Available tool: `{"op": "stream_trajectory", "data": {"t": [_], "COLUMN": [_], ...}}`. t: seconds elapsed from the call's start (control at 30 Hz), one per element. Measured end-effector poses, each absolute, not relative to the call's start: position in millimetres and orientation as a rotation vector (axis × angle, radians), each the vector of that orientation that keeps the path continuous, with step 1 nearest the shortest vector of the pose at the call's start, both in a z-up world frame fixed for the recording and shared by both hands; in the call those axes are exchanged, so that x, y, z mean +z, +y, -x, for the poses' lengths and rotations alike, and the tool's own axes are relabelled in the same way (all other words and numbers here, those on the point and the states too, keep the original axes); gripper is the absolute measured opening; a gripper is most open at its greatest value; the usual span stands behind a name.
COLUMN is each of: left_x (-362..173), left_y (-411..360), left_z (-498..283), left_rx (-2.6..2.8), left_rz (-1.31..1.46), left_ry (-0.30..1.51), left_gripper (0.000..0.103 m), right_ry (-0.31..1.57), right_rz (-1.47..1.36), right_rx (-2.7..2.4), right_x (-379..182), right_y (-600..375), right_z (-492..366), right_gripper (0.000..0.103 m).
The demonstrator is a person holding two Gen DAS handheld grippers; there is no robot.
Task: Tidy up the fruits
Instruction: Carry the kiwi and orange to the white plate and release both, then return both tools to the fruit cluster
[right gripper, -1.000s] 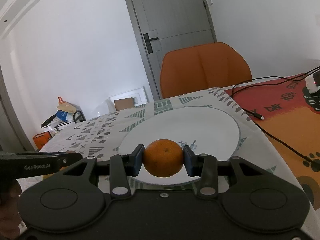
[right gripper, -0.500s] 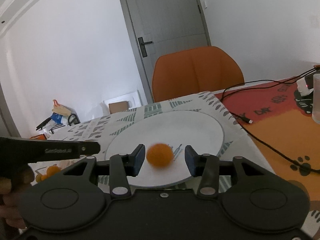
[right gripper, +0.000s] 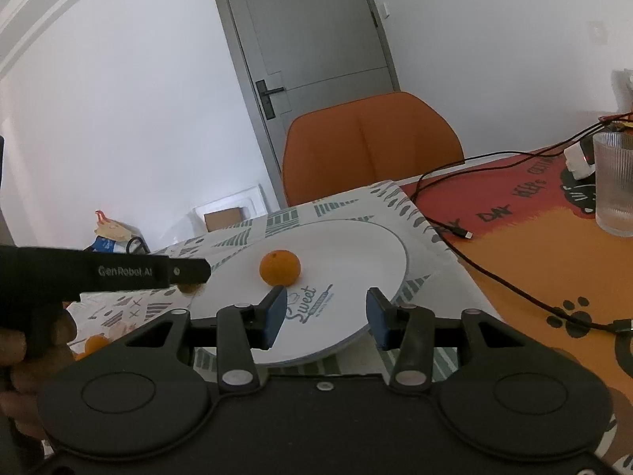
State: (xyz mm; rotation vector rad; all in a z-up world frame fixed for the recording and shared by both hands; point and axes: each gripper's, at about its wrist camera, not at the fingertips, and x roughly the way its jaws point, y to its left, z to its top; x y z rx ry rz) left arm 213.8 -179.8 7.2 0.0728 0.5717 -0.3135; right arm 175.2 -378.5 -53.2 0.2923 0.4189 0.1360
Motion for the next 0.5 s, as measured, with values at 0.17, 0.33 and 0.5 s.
{"op": "stream_trajectory", "data": {"t": [0.17, 0.33, 0.5], "left_x": [10.1, 9.1, 11.1], "left_y": [-169.8, -153.0, -131.8], "left_z": [-211.5, -206.6, -197.1], "left_rx": [-0.288, -0.236, -0.179], "left_rz": [-0.050, -0.049, -0.030], "left_ry": [0.575, 0.583, 0.566], "left_gripper": [0.029, 0.046, 0.074], "right_ry": [0.422, 0.421, 0.404], "right_rz": [-0.297, -0.305, -0.299], "right_rx": [0.138, 0.138, 0.131], "right_x": [-53.7, -52.8, -49.7], "right_y": [-375.9, -368.5, -359.2], "right_z": [-175.6, -173.8, -172.1], "right_gripper": [0.055, 0.073, 0.099]}}
